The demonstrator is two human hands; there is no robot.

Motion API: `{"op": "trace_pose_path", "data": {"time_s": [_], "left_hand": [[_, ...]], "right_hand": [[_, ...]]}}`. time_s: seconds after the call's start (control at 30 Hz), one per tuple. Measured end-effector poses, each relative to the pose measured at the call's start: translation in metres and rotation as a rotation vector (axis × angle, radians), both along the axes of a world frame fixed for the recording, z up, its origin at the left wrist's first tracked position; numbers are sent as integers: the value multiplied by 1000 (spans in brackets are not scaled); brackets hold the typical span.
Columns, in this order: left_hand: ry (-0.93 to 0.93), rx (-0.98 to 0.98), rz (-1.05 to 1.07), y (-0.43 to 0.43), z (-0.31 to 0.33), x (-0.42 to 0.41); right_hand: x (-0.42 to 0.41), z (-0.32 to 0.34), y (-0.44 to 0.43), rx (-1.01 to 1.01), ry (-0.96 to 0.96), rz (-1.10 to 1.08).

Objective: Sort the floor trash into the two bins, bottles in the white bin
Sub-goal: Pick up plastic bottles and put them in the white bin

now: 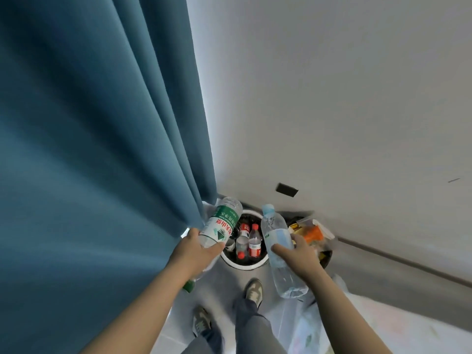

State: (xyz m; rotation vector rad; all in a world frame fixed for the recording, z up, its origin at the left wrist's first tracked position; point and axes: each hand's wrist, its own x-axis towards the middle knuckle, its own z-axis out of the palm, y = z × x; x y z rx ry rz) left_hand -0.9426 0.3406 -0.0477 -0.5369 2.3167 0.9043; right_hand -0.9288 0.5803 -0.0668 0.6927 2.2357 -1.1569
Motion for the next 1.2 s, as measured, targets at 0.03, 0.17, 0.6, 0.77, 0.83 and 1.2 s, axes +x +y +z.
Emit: {"op": "trace_pose_path", "data": {"time_s": [0.03, 0.17, 0.6, 0.77, 0.83, 1.2], "left_hand": [[-12, 5, 9, 6, -5, -7], [-78, 13, 41, 28, -29, -27], [-264, -38, -8, 71, -148, -63], [-321, 3, -77, 80, -207, -70], [-332, 18, -61, 84, -231, -73], [-316, -72, -143, 106, -354, -90]], "right_hand": [[-6, -6, 8, 4, -12, 8], [-26, -26, 34, 7, -82, 12], [-59, -130, 44, 13, -232, 18], [-60, -189, 37, 29, -286, -77], [-60, -212, 36, 43, -298, -95], [-65, -326, 43, 110, -335, -81]]}}
